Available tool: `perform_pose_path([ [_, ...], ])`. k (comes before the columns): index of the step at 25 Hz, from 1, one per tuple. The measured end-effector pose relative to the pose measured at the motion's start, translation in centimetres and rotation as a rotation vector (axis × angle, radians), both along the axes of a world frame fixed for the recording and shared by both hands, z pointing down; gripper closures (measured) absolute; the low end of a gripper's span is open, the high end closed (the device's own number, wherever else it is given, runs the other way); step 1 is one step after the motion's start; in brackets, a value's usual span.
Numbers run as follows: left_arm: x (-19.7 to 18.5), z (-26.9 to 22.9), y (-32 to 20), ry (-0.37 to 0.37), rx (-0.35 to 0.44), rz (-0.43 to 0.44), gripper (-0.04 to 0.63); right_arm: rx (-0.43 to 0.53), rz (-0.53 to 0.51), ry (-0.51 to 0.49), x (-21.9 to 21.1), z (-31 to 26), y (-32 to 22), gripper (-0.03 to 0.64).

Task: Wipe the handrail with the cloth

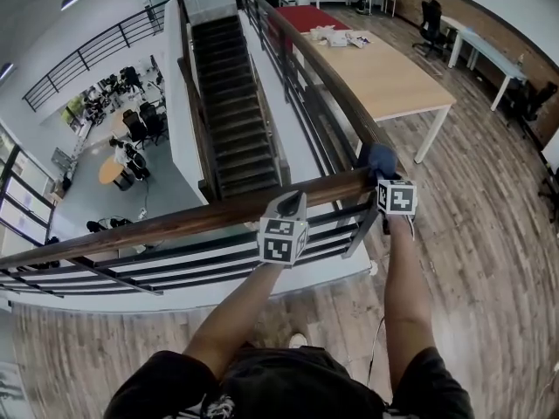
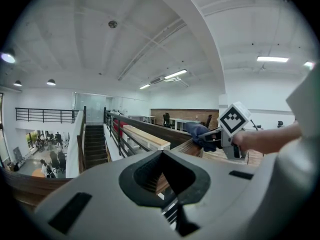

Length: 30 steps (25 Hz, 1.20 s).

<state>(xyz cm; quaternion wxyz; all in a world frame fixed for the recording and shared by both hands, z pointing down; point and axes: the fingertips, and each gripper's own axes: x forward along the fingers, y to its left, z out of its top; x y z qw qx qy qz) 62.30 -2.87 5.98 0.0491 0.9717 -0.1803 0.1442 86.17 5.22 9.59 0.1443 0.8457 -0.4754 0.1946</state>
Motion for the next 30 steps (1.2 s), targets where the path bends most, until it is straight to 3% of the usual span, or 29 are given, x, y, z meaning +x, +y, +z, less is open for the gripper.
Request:
perform_pose_path([
  [4,-1.1,-0.2,-0.2,0.035,-0.003,-0.002,0.594,0.049,0.033,0.034,-0.4,-0.5,0.4,0.529],
  [7,-3.2,-0.5,-0.9,0.085,-0.019,-0.026,0.594,0.138,0.014,0.052,-3.8,-1.2,0.2,0.529],
  [11,-7.8,-0.8,-2.9,0.133,-0.02,-0.072,0.593,0.22,-0.069,0.055,-12.0,-1.7,-1.8,0.529],
  [16,-14.3,0.9,-5.4,0.139,-0.009,-0.109,0.593,0.262,-0.157,0.059,-22.4,-1.3,-4.7,0.529],
  [23,-26.6,2.6,-9.7,0.147,-0.021,-0.179,0.594,0.263,-0.291,0.056,-38.3,0.1,-9.9,0.529],
  [30,-40.1,5.5,-14.6,0.106,-0.039,-0.292,0.594,0.221,-0.391,-0.013,-52.1,3.9,-15.4,0.529],
])
